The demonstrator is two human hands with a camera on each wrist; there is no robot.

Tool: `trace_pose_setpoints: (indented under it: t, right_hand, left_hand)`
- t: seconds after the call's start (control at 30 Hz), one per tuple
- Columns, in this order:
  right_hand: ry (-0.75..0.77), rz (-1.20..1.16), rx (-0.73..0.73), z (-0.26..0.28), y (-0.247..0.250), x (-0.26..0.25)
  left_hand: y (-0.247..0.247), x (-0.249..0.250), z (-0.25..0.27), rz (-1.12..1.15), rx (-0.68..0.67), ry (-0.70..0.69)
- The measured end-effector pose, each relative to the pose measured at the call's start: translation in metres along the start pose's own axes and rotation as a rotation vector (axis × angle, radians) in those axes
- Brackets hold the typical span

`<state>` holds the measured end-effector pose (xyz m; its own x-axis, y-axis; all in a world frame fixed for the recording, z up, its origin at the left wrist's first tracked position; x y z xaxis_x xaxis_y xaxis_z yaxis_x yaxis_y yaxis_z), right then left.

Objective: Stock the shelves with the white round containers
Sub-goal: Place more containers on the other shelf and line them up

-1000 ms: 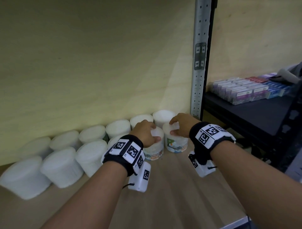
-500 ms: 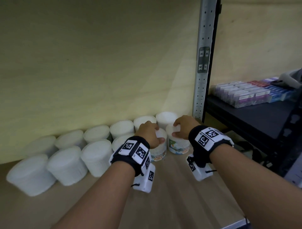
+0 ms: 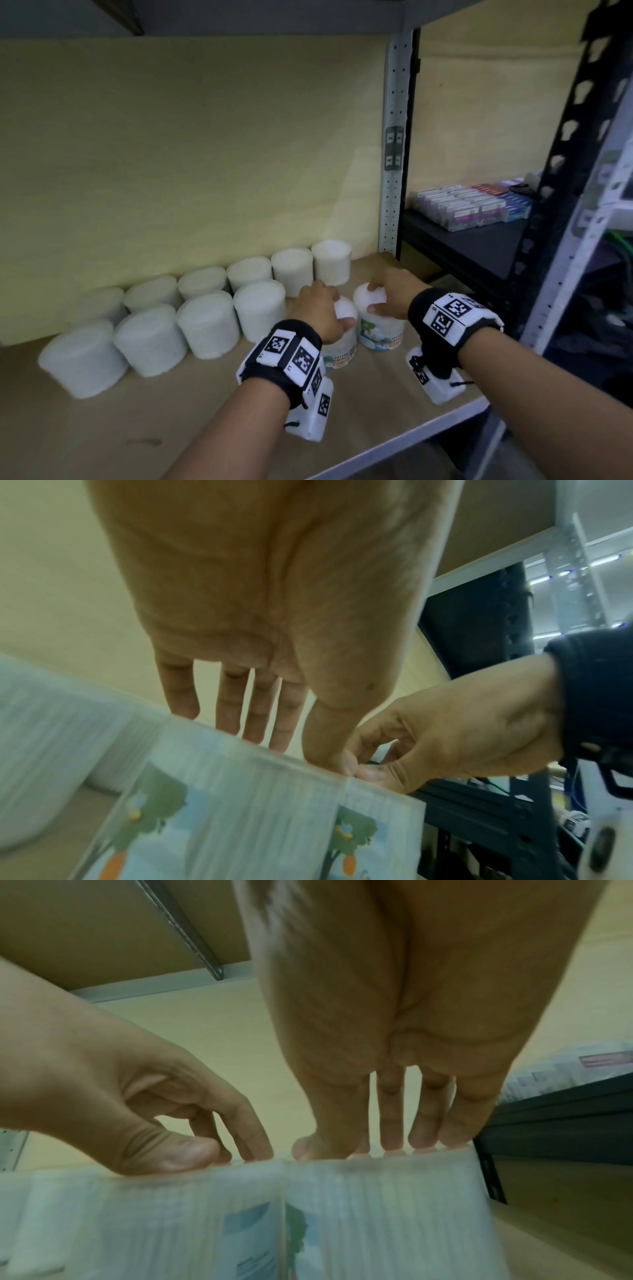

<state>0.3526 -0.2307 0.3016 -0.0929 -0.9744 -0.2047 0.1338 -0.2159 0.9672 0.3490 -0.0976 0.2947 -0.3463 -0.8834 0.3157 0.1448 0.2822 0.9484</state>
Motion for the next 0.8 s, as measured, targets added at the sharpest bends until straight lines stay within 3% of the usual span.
trace_pose_setpoints:
  t: [0.43,0.8]
  right_hand:
    - [-0.030,-0.001,0.000,0.086,-0.002,0.024]
    - [-0.024,-0.005,0.034,0.101,-0.001,0.027]
  left_hand:
    - [-0.011,0.046,0.073,0.062,-0.019,-0.061]
    - [-0.014,0.047,0.085,0.096,-0.009,-0.019]
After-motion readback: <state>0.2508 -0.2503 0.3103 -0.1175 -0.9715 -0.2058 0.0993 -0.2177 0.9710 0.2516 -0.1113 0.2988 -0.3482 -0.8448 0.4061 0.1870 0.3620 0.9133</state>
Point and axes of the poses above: each hand's wrist, its own z-axis away from the middle knuckle, its own y-axis out of the back of the hand, x = y × z, the point moved 10 cm from there along -z, towards the middle knuckle, and after that the axes turned 3 degrees about -y, right-handed, at the moved point
